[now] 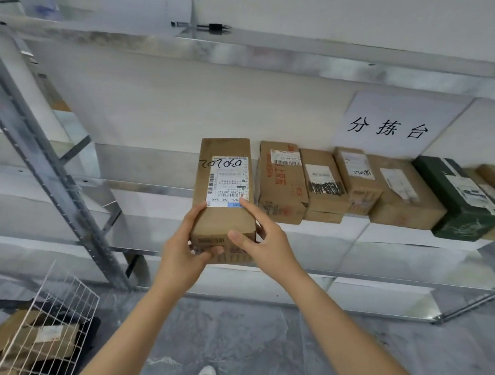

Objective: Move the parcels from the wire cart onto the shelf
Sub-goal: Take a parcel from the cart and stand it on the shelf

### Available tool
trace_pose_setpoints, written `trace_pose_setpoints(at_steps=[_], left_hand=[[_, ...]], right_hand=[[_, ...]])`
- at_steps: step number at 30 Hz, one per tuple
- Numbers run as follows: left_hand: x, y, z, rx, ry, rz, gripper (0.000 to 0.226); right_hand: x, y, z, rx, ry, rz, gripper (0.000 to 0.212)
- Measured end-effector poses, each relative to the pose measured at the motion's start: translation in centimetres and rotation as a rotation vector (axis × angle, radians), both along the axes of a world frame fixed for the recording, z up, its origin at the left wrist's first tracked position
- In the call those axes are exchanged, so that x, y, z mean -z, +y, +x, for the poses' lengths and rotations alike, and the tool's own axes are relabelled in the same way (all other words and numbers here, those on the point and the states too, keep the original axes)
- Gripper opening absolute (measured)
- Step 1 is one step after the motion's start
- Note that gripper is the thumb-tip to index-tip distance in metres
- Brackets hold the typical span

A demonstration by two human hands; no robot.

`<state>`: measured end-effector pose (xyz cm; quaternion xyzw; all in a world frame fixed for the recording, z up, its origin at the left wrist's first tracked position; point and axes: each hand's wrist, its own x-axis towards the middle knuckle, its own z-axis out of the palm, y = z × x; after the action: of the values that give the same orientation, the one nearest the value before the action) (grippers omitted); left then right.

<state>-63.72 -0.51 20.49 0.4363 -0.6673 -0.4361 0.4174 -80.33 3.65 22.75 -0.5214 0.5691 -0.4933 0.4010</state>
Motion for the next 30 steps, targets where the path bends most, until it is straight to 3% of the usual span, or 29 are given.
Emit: trace_pose_setpoints(at_steps=[17, 20, 23, 30], left_hand=[[5.1, -13.3, -5.2, 0.062, -0.038, 0.069, 0.097], [6.1, -14.0, -6.1, 0.046, -0.042, 0.061, 0.104], [6.7, -14.8, -7.0, 0.065, -0.045, 0.077, 0.093], [7.4, -17.1, -7.9, 0.092, -0.079, 0.063, 0.092]], right_hand=[[3.5, -11.7, -1.7, 0.258, 0.183, 0.081, 0.037], [3.7, -12.3, -2.1, 0.248, 0.308, 0.127, 0.044], [3.9, -12.8, -2.5, 0.244, 0.537, 0.166, 0.055], [3.3, -14.5, -2.9, 0.288, 0.812, 0.339, 0.05]])
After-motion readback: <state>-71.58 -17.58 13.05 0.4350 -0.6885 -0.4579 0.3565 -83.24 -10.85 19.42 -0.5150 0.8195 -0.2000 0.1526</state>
